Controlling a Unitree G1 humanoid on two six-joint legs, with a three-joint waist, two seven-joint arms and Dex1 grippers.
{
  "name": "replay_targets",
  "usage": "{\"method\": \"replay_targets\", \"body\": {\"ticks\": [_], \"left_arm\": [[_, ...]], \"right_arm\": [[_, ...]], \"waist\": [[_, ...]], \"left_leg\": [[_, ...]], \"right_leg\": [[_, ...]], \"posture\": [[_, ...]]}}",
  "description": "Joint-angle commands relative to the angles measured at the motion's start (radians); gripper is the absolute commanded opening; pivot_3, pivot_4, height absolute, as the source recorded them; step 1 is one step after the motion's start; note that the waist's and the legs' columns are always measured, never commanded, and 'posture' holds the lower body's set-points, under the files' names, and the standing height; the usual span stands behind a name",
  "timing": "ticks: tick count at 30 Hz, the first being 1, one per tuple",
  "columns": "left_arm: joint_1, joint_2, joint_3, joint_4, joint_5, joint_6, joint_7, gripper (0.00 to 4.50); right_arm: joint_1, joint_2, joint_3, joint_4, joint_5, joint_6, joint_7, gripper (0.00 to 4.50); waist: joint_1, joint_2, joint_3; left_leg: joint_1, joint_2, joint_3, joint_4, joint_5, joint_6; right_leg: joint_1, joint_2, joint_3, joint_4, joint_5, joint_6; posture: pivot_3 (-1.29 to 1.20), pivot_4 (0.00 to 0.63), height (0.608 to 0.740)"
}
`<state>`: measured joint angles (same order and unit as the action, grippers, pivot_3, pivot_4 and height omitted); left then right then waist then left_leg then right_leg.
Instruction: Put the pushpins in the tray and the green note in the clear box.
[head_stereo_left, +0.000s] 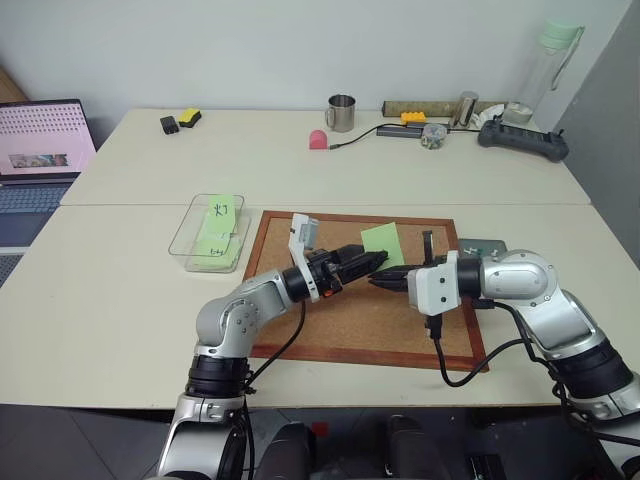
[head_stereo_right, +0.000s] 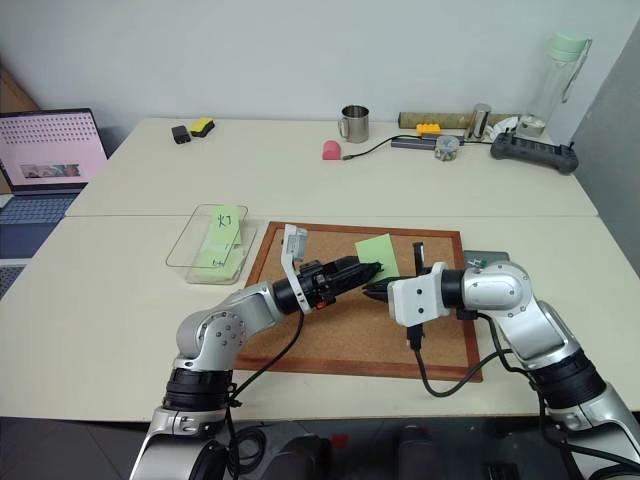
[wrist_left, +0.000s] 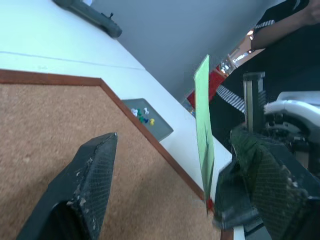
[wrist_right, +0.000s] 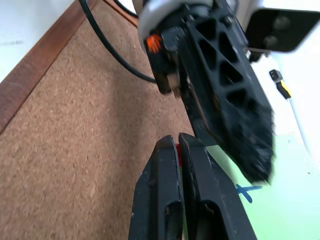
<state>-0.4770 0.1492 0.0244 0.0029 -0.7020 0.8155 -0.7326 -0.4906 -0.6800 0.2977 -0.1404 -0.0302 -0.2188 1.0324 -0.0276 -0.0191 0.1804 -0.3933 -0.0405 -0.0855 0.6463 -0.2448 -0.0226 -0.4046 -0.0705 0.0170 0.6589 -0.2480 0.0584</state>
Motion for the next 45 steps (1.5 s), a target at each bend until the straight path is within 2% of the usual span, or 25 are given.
{"method": "replay_targets", "body": {"ticks": [1,6,11,17,25,39,42,45], "left_arm": [[-0.014,-0.005,-0.010,-0.017,-0.013,-0.022,-0.025,3.03],[-0.014,0.004,-0.025,-0.021,-0.009,-0.024,-0.046,2.04],[-0.004,0.031,-0.074,-0.029,0.034,-0.050,-0.073,1.30],[-0.002,0.046,-0.105,-0.013,0.073,-0.085,-0.084,0.09],[0.012,0.052,-0.136,0.007,0.119,-0.142,-0.087,0.03],[-0.036,-0.010,-0.079,0.132,0.169,-0.220,-0.010,0.03],[-0.034,-0.008,-0.079,0.130,0.173,-0.225,-0.012,0.03],[-0.026,0.004,-0.088,0.102,0.180,-0.234,-0.019,0.03]], "right_arm": [[-0.021,0.004,-0.003,-0.005,-0.003,-0.022,0.005,0.00],[-0.023,0.008,0.000,0.005,-0.006,-0.033,0.007,0.00],[-0.020,0.012,-0.001,0.011,-0.009,-0.042,0.011,0.00],[-0.018,0.016,-0.005,0.013,-0.013,-0.048,0.014,0.00],[-0.010,0.013,-0.018,-0.002,-0.008,-0.047,0.009,0.00],[0.061,-0.022,-0.117,-0.110,0.092,0.012,-0.008,0.00],[0.102,-0.045,-0.200,-0.133,0.149,0.118,-0.034,0.00],[0.152,-0.075,-0.331,-0.103,0.231,0.311,-0.088,0.00]], "waist": [[0.000,0.000,0.000],[0.000,0.000,0.000],[0.000,0.000,0.000],[0.000,0.000,0.000],[0.000,0.000,0.000],[0.003,0.000,0.000],[0.003,0.000,0.000],[0.006,-0.001,0.000]], "left_leg": [[0.000,0.000,0.000,0.000,0.000,0.000],[0.000,0.000,0.000,0.000,0.000,0.000],[0.000,0.000,0.000,0.000,0.000,0.000],[0.000,0.000,0.000,0.000,0.000,0.000],[0.000,0.000,0.000,0.000,0.000,0.001],[-0.001,0.000,-0.001,0.000,-0.001,0.001],[-0.001,0.000,-0.001,0.000,-0.001,0.001],[-0.001,0.000,-0.001,0.000,-0.001,0.001]], "right_leg": [[0.000,0.000,0.000,0.000,0.000,0.000],[0.000,0.000,0.000,0.000,0.000,0.000],[0.000,0.000,0.000,0.000,0.000,0.000],[0.000,0.000,0.000,0.000,0.000,0.000],[0.000,0.000,0.000,0.000,0.000,0.000],[0.000,0.000,-0.001,0.000,0.000,0.000],[0.000,0.000,-0.001,0.000,0.000,0.000],[0.000,0.000,0.000,0.000,0.000,0.000]], "posture": [[0.00,0.150,0.740],[0.00,0.150,0.740],[0.00,0.150,0.740],[0.00,0.150,0.740],[0.00,0.150,0.740],[0.00,0.150,0.740],[0.00,0.150,0.740],[0.00,0.150,0.740]]}}
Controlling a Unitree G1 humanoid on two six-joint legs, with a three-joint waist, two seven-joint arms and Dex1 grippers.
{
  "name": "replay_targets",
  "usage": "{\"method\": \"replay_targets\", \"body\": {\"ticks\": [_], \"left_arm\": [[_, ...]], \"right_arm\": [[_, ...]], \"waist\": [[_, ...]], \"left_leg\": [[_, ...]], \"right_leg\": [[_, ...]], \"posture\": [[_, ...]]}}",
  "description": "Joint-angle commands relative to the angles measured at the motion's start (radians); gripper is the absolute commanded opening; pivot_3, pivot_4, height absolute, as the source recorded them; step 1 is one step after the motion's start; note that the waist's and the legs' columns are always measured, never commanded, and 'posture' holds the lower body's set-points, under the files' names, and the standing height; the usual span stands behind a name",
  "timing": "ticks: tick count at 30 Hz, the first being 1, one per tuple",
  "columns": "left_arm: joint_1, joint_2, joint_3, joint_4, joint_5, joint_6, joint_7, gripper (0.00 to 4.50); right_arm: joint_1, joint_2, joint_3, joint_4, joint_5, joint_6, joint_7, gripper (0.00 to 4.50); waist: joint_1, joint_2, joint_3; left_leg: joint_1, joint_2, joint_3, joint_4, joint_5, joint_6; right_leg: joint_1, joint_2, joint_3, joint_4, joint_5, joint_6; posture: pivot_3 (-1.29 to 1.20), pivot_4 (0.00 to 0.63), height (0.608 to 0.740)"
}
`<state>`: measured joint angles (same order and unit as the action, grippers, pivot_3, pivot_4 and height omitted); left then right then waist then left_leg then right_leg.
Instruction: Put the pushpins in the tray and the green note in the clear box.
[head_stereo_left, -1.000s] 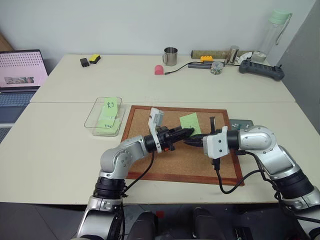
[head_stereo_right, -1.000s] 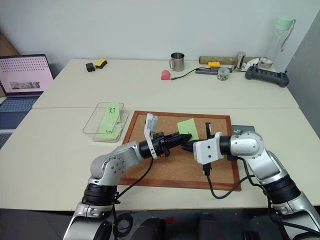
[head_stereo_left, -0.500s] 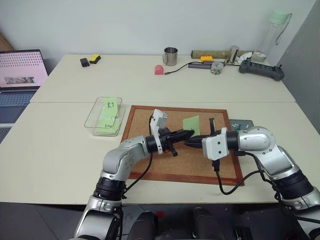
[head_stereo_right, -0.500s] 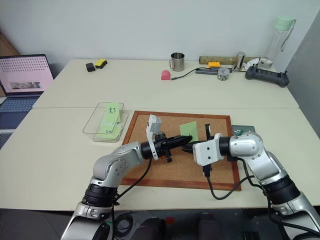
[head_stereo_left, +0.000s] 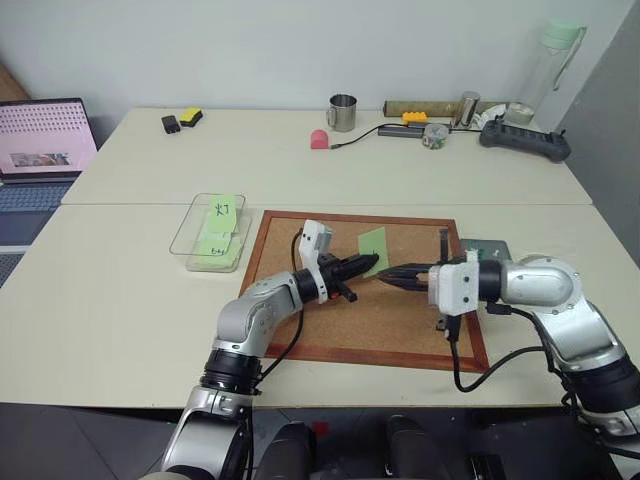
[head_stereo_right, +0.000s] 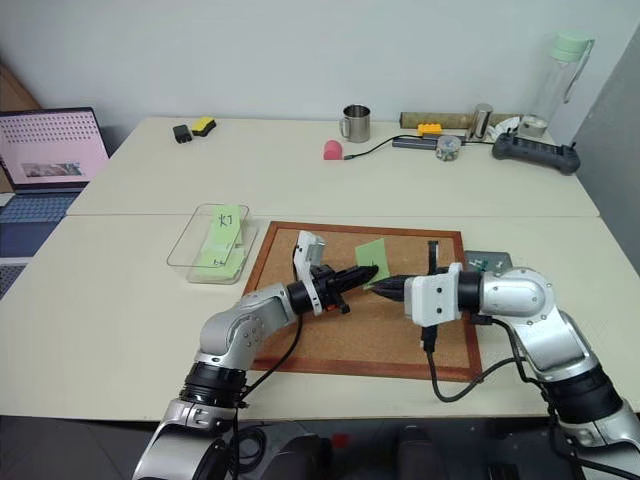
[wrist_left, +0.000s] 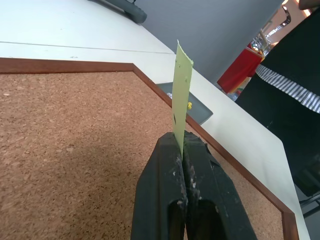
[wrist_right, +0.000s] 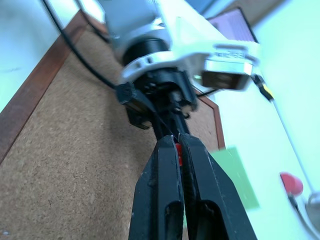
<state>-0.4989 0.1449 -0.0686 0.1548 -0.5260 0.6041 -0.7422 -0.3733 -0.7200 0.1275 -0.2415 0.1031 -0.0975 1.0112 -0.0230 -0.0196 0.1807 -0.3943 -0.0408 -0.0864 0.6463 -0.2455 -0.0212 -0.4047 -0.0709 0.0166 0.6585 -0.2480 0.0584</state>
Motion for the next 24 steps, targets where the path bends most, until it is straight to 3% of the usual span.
{"method": "replay_targets", "body": {"ticks": [1,6,12,16,24], "left_arm": [[0.001,0.014,0.000,-0.066,0.007,-0.026,-0.013,0.03],[0.024,0.038,-0.016,-0.141,0.011,-0.023,-0.023,0.03],[0.035,0.056,-0.026,-0.191,0.018,-0.019,-0.025,0.03],[0.037,0.067,-0.028,-0.209,0.021,-0.022,-0.023,0.00],[0.054,0.091,0.000,-0.278,0.015,-0.028,0.004,0.00]], "right_arm": [[0.050,-0.053,-0.203,0.029,0.104,0.238,-0.084,0.00],[0.098,-0.105,-0.288,0.185,0.063,0.381,-0.169,0.00],[0.065,-0.082,-0.268,0.331,0.060,0.507,-0.215,0.00],[0.047,-0.072,-0.248,0.366,0.060,0.541,-0.206,0.62],[0.019,-0.080,-0.264,0.356,0.096,0.587,-0.187,2.49]], "waist": [[0.003,0.000,0.000],[0.007,0.000,0.000],[0.003,0.000,0.000],[0.002,0.000,0.000],[-0.001,0.000,0.000]], "left_leg": [[0.000,0.000,0.000,0.000,0.000,0.000],[0.000,0.000,0.001,0.000,0.000,0.000],[0.000,0.000,0.005,0.000,0.000,0.000],[0.000,0.000,0.005,0.000,0.000,0.000],[0.000,0.000,0.005,0.000,0.000,0.000]], "right_leg": [[0.000,0.000,0.000,0.000,0.000,0.000],[0.000,0.000,0.000,0.000,0.000,0.000],[0.000,0.000,0.001,0.000,0.000,0.000],[0.000,0.000,0.001,0.000,0.000,0.000],[0.000,0.000,0.000,0.000,0.000,0.000]], "posture": [[0.00,0.150,0.740],[0.00,0.150,0.740],[0.00,0.150,0.740],[0.00,0.150,0.740],[0.00,0.150,0.740]]}}
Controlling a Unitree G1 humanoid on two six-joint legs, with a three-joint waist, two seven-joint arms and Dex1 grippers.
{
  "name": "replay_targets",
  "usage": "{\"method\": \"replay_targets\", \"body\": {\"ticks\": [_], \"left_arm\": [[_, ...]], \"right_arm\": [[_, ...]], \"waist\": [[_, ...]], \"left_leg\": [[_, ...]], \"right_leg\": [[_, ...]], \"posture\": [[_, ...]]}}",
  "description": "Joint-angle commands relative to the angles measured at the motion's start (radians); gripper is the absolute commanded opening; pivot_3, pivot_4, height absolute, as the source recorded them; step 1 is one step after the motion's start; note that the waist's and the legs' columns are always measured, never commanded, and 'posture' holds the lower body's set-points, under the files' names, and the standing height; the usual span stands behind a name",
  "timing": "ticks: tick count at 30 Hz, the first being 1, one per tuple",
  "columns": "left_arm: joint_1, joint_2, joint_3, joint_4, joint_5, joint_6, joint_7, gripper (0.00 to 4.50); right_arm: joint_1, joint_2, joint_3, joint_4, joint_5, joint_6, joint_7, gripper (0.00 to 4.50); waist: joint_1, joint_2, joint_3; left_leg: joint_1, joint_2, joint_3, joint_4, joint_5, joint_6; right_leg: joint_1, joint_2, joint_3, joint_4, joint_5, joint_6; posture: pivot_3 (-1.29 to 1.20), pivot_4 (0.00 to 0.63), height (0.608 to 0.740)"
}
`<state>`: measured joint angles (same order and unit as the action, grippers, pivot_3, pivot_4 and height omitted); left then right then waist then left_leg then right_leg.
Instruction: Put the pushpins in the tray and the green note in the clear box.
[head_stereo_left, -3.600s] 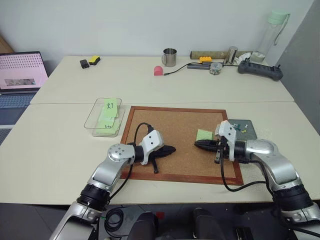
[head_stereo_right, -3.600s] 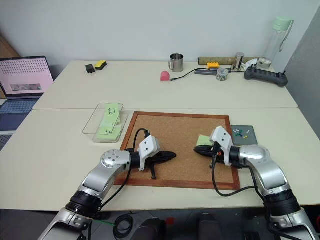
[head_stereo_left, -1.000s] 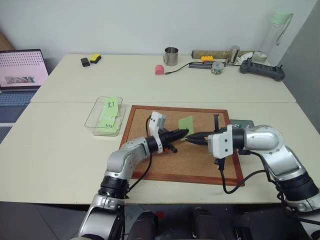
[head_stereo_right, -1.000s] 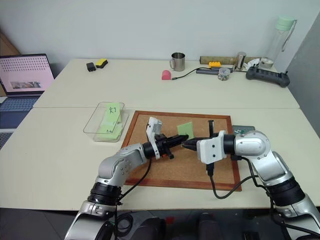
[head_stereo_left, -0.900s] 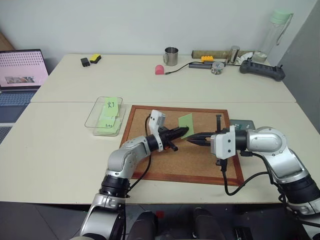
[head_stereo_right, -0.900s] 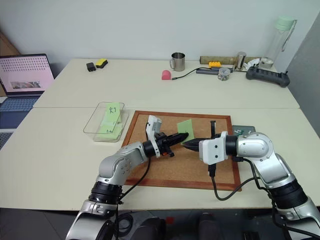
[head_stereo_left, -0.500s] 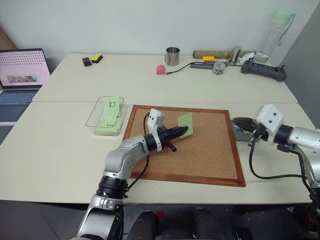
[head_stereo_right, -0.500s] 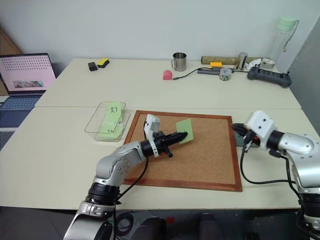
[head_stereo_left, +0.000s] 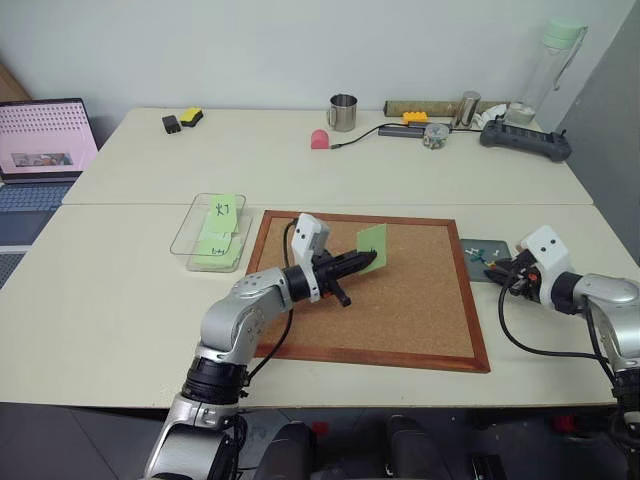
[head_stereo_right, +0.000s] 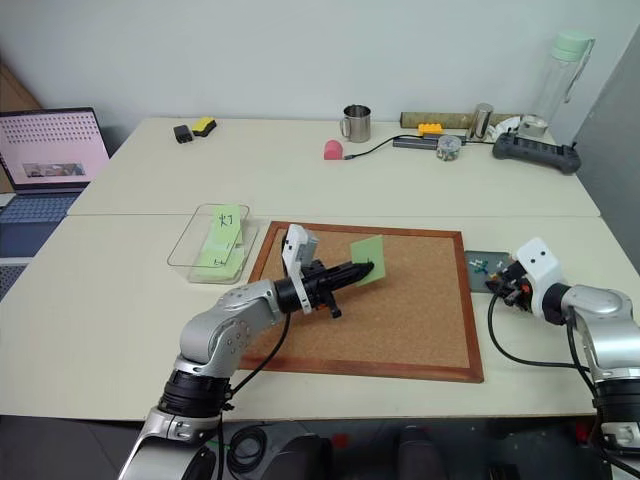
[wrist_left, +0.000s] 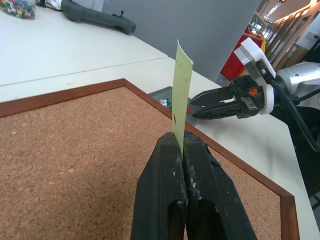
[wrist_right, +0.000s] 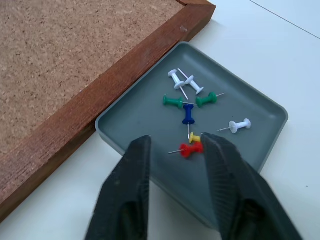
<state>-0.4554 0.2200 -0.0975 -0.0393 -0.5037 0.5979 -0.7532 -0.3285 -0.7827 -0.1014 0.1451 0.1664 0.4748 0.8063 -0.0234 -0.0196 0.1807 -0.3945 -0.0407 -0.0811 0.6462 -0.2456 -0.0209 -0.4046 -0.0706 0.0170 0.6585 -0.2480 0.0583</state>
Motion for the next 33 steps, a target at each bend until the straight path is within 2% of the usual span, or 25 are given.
{"method": "replay_targets", "body": {"ticks": [1,4,8,13,19,23,28,30,32,33], "left_arm": [[0.016,0.021,0.035,-0.096,-0.011,-0.020,0.018,0.00],[0.029,0.046,0.050,-0.128,-0.006,-0.026,0.029,0.00],[0.055,0.092,0.109,-0.202,-0.003,-0.020,0.079,0.00],[0.093,0.159,0.238,-0.266,0.019,-0.017,0.193,0.00],[0.069,0.273,0.393,-0.210,0.115,-0.008,0.363,0.00],[0.035,0.333,0.422,-0.130,0.180,0.013,0.439,0.00],[0.013,0.365,0.394,-0.049,0.227,0.014,0.456,0.00],[0.005,0.367,0.384,-0.037,0.234,0.013,0.449,0.39],[-0.003,0.368,0.377,-0.031,0.231,0.012,0.437,0.56],[-0.006,0.371,0.373,-0.029,0.230,0.012,0.429,0.88]], "right_arm": [[-0.029,-0.020,-0.040,-0.042,0.042,0.025,0.020,2.69],[-0.034,-0.038,-0.044,-0.080,0.055,0.026,0.040,3.37],[-0.052,-0.078,-0.027,-0.195,0.108,-0.043,0.163,4.28],[-0.143,-0.058,-0.006,-0.329,0.226,-0.019,0.255,4.28],[-0.287,-0.007,0.048,-0.422,0.367,0.115,0.287,4.28],[-0.297,0.000,0.091,-0.438,0.385,0.134,0.313,4.28],[-0.294,0.003,0.109,-0.463,0.403,0.154,0.315,4.28],[-0.291,0.003,0.107,-0.468,0.406,0.158,0.312,4.29],[-0.288,0.001,0.106,-0.473,0.408,0.162,0.310,4.29],[-0.284,-0.001,0.105,-0.478,0.409,0.163,0.309,4.29]], "waist": [[-0.002,0.000,0.000],[-0.003,0.000,0.000],[-0.003,0.000,0.000],[-0.008,0.000,0.001],[-0.005,-0.002,0.002],[0.014,-0.002,0.002],[0.021,-0.002,0.002],[0.021,-0.002,0.002],[0.021,-0.003,0.002],[0.021,-0.003,0.002]], "left_leg": [[0.000,0.000,0.000,0.000,0.000,0.000],[0.000,0.000,0.000,0.000,0.000,0.000],[0.000,0.000,0.000,0.000,0.000,0.000],[0.001,0.002,-0.002,0.000,0.000,0.000],[0.000,0.001,-0.005,0.000,0.000,0.000],[-0.001,0.000,-0.007,0.000,0.000,0.000],[-0.003,0.000,-0.007,0.000,0.000,0.000],[-0.003,0.000,-0.007,0.000,0.000,0.000],[-0.003,0.000,-0.007,0.000,0.000,0.000],[-0.003,0.000,-0.007,0.000,0.000,0.000]], "right_leg": [[0.000,0.000,0.000,0.000,0.000,0.000],[0.000,0.000,0.000,0.000,0.000,0.000],[0.000,0.000,0.000,0.000,0.000,0.000],[0.000,0.001,0.000,0.000,0.000,0.000],[-0.001,0.001,-0.001,0.000,0.000,0.000],[0.000,0.000,-0.002,-0.001,0.000,0.000],[-0.001,0.000,-0.003,-0.002,0.000,0.000],[-0.002,0.000,-0.003,-0.002,0.000,0.000],[-0.002,0.000,-0.003,-0.002,0.000,0.000],[-0.002,0.000,-0.003,-0.002,0.000,0.000]], "posture": [[0.00,0.150,0.740],[0.00,0.150,0.740],[0.00,0.150,0.740],[0.00,0.150,0.740],[0.00,0.150,0.740],[0.00,0.150,0.740],[0.00,0.150,0.740],[0.00,0.150,0.740],[0.00,0.150,0.740],[0.00,0.150,0.740]]}}
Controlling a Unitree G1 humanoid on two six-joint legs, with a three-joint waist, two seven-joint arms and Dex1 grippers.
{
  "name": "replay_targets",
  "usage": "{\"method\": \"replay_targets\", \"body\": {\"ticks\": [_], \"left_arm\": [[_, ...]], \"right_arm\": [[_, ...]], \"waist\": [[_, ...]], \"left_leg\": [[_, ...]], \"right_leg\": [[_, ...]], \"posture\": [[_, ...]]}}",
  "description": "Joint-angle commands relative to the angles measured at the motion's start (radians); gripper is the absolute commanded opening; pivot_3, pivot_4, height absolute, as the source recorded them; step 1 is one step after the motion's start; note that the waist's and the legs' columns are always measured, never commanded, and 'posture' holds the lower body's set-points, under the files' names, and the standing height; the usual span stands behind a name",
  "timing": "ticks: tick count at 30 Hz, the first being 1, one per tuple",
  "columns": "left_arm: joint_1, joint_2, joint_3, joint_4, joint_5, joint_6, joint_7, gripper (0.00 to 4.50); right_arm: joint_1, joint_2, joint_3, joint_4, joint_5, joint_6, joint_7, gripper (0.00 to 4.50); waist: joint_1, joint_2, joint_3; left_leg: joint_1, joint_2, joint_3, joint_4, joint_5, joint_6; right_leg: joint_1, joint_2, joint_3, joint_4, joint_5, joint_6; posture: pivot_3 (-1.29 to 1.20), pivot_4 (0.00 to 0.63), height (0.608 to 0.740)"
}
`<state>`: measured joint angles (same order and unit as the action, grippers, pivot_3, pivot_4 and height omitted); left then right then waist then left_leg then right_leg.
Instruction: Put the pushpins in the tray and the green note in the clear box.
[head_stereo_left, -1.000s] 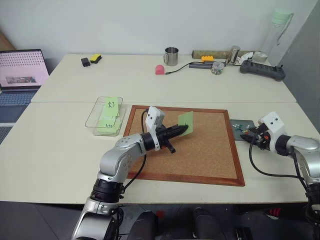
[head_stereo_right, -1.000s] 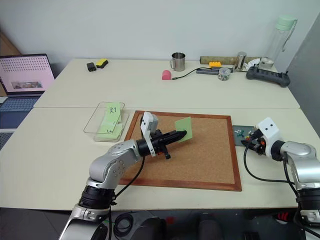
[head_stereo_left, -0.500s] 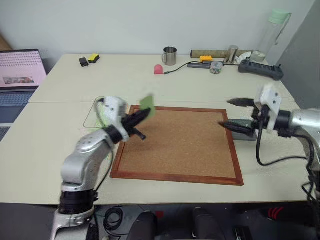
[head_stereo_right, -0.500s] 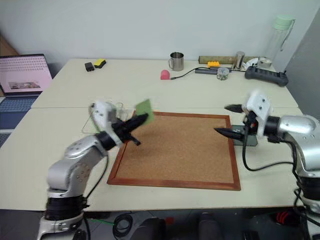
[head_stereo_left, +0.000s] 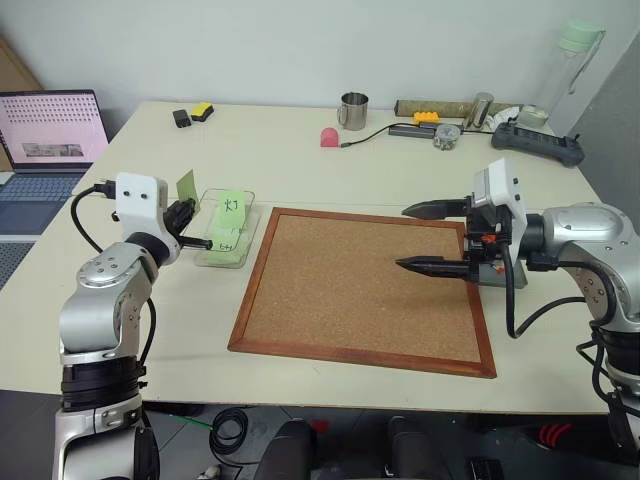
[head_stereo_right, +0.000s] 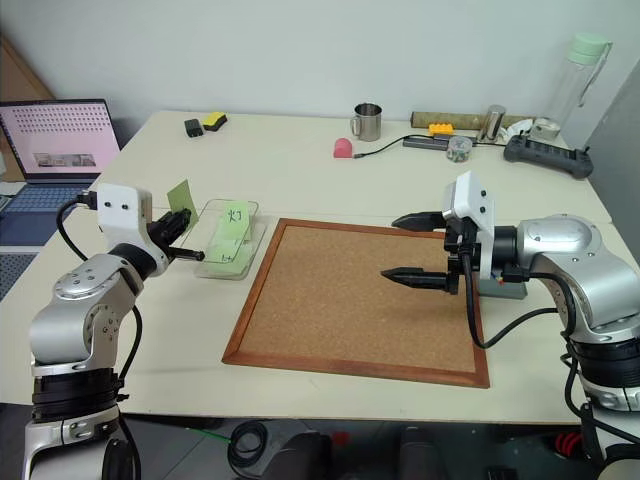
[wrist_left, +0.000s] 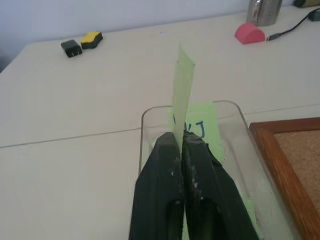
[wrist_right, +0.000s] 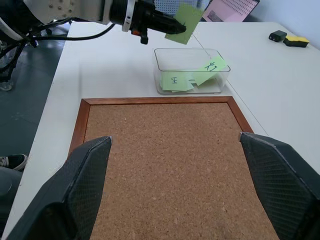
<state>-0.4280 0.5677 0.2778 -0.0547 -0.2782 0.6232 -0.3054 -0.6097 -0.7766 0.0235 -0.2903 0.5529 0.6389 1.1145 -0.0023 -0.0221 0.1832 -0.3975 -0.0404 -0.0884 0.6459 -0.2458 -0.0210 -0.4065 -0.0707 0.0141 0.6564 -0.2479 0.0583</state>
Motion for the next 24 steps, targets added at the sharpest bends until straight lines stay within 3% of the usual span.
{"method": "replay_targets", "body": {"ticks": [1,8,12,18,24], "left_arm": [[-0.034,0.028,-0.009,-0.013,0.005,-0.014,-0.030,0.99],[-0.020,0.057,-0.022,-0.041,0.004,-0.012,-0.083,2.43],[0.029,0.167,-0.009,-0.106,-0.006,-0.003,-0.197,3.16],[0.288,0.436,0.095,-0.132,-0.004,-0.106,-0.488,3.16],[0.479,0.545,0.253,0.016,-0.001,-0.240,-0.686,3.16]], "right_arm": [[0.001,-0.008,-0.021,-0.046,0.023,0.000,-0.002,4.29],[0.021,-0.015,-0.034,-0.051,0.022,0.001,-0.017,4.29],[0.050,-0.051,-0.071,-0.033,-0.004,-0.026,-0.026,4.29],[0.157,-0.166,-0.179,0.105,-0.093,-0.145,-0.014,4.29],[0.288,-0.301,-0.263,0.232,-0.170,-0.294,0.074,4.29]], "waist": [[0.000,0.000,0.000],[-0.001,0.000,0.000],[-0.003,-0.001,0.000],[-0.008,0.000,0.001],[-0.006,0.001,0.001]], "left_leg": [[0.000,0.000,0.000,0.000,0.000,0.000],[0.000,0.000,0.000,0.000,0.000,0.000],[0.000,0.000,0.000,0.000,0.000,0.000],[-0.001,0.001,0.004,-0.002,0.000,0.000],[-0.001,0.003,0.007,-0.002,0.000,0.000]], "right_leg": [[0.000,0.000,0.000,0.000,0.000,0.000],[0.000,0.000,0.000,0.000,0.000,0.000],[-0.001,0.000,0.000,0.000,0.000,0.000],[-0.002,0.000,0.002,-0.001,0.000,-0.001],[-0.002,0.000,0.000,-0.005,-0.001,-0.002]], "posture": [[0.00,0.150,0.740],[0.00,0.150,0.740],[0.00,0.150,0.740],[0.00,0.150,0.740],[0.00,0.150,0.740]]}}
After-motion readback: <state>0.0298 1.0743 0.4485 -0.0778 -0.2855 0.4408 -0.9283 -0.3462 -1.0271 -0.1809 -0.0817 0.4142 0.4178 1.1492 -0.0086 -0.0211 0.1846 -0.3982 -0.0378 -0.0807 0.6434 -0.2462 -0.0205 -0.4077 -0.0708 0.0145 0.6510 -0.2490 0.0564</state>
